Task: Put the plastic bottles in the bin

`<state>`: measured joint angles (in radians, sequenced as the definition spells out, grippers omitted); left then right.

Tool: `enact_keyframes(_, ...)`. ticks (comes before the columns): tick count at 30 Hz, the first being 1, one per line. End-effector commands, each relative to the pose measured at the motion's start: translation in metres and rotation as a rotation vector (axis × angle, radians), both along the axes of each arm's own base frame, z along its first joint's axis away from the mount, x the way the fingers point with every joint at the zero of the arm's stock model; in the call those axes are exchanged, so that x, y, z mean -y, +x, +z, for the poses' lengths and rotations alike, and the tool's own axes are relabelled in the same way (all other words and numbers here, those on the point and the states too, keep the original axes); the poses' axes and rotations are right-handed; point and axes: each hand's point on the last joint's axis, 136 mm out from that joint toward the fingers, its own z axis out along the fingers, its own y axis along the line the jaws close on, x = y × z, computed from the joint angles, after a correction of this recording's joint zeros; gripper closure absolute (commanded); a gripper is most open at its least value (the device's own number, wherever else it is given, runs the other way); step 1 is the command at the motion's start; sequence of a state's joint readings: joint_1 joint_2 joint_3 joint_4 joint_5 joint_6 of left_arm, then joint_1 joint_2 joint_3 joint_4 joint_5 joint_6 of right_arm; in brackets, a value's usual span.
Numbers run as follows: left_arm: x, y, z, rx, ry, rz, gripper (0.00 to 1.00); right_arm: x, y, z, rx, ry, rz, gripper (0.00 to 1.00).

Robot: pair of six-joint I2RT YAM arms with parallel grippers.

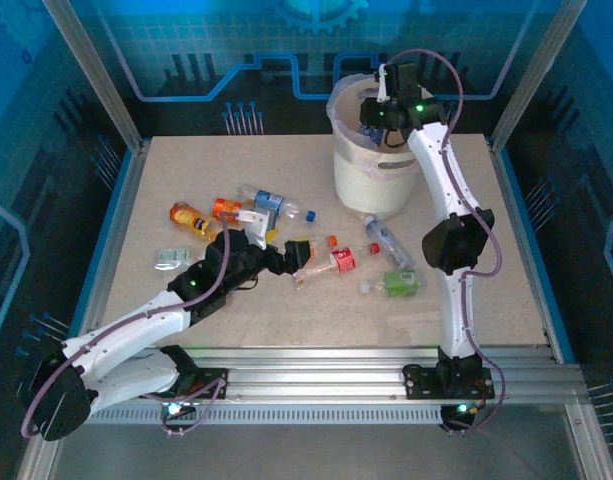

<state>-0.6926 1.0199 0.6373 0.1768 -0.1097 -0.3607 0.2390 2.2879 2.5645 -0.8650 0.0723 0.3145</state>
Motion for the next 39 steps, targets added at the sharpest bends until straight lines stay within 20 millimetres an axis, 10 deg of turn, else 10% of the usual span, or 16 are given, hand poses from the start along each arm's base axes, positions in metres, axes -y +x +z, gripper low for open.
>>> enact_keyframes(1,-0.003,0.004,-0.002,-0.008,0.005,0.024,0.01,0.001,-0.001,-0.02,-0.071,0.061,0.008,0.87)
enact_keyframes(13,-0.003,0.006,-0.003,-0.017,0.02,0.029,0.01,0.012,-0.003,-0.027,-0.102,0.033,0.01,0.39)
enact_keyframes(25,-0.006,0.008,-0.004,-0.01,0.056,0.037,0.01,0.025,-0.024,0.041,0.015,0.007,-0.004,0.0)
enact_keyframes(39,-0.002,0.008,0.005,0.048,0.117,-0.001,0.01,0.031,-0.095,0.099,0.059,-0.045,-0.016,0.0)
